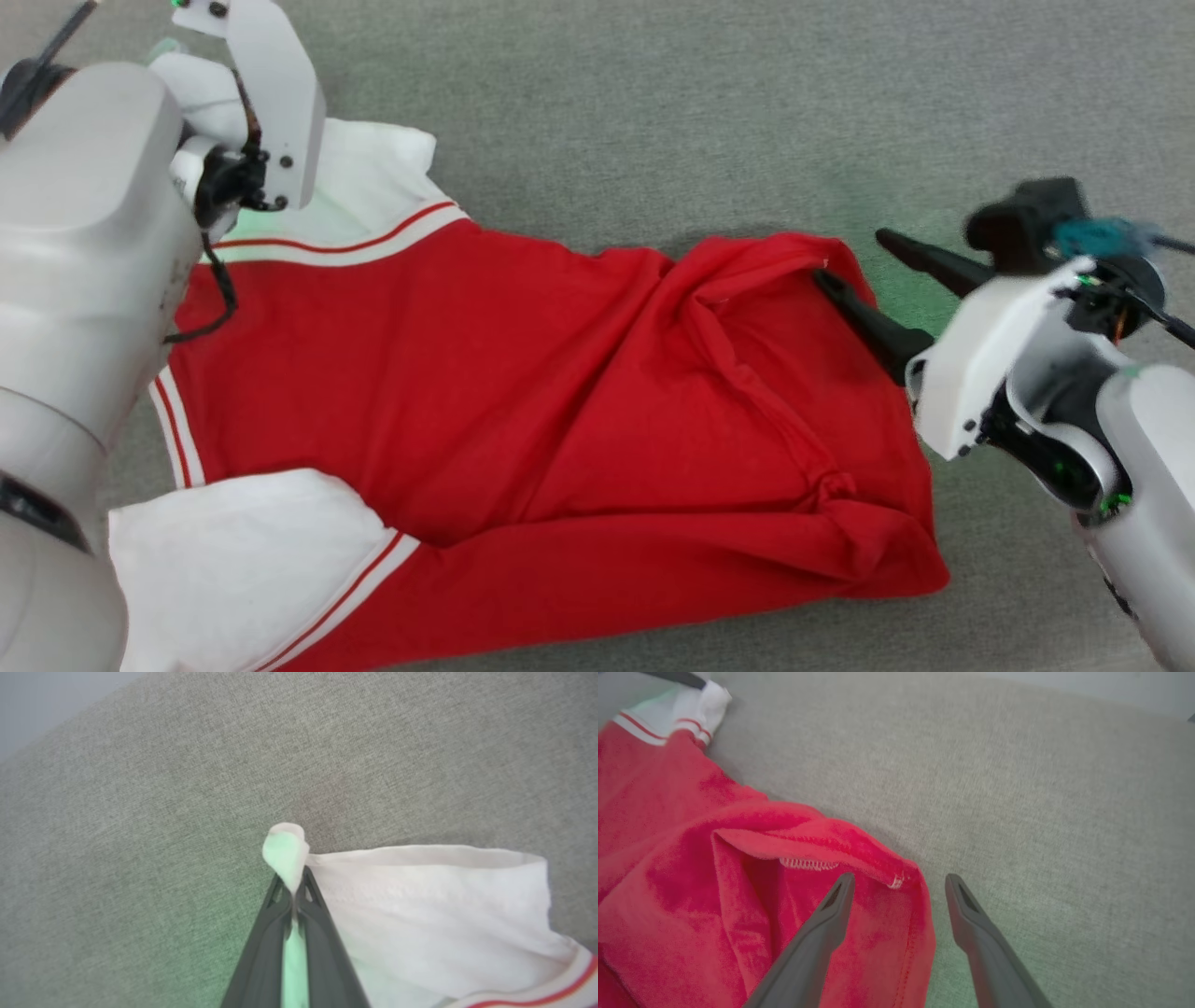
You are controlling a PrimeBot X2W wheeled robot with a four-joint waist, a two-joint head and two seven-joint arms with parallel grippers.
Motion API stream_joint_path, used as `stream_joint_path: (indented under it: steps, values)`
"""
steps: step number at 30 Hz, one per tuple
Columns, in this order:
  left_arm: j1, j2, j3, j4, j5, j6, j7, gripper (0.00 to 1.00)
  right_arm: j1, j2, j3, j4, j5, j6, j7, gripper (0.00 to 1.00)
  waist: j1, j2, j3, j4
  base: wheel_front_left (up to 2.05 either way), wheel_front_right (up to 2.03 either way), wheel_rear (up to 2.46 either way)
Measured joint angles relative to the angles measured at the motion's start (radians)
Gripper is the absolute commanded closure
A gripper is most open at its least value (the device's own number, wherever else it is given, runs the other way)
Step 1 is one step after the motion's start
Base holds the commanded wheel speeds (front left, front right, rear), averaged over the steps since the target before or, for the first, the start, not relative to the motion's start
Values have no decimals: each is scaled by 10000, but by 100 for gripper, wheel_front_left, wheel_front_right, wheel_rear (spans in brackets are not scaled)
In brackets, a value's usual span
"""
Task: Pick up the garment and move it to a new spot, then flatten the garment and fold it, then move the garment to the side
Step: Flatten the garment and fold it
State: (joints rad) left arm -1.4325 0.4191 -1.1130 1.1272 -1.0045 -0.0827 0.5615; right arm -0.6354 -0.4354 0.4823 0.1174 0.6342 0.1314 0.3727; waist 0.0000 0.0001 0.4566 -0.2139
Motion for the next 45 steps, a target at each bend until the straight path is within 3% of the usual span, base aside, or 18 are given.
stream_joint_path:
  steps: [5,6,7,14,20,31,36,41,45]
  values:
    - [-162,-209,-29,171,4,-102,-140,100,-1132,13,869,1183,426,0,1342,0,0,0,98,161,0,0,0]
    - [-196,-245,-33,198,8,-113,-169,100,-1364,61,1012,1432,495,0,1569,24,0,0,119,191,0,0,0]
    - [-217,-276,-36,240,10,-117,-219,100,-1589,67,1143,1718,543,0,1820,100,0,0,135,221,0,0,0]
    - [-253,-493,-82,416,25,-236,-531,100,-2651,148,1569,2788,903,0,2800,100,0,0,121,499,0,0,0]
    - [-384,-485,10,293,-153,-376,-826,100,-2795,-54,1745,2865,1212,-2,2395,100,0,0,-42,783,0,0,0]
    - [-332,157,-58,-1012,-727,-458,-104,100,-2131,-1657,2370,1478,1522,0,1012,100,0,0,-621,1352,0,0,0]
    - [205,713,-203,-2069,-832,-447,278,100,-1458,-2539,2702,598,1739,0,665,100,0,0,-973,1632,0,0,0]
    - [1075,1486,-360,-3994,-920,261,769,100,-668,-3415,2849,-115,2029,0,497,100,0,0,-1345,1912,0,0,0]
    - [2179,2665,-424,-6483,-1220,1442,1354,100,-35,-3952,2901,-537,2176,0,476,100,0,0,-1649,2117,0,0,0]
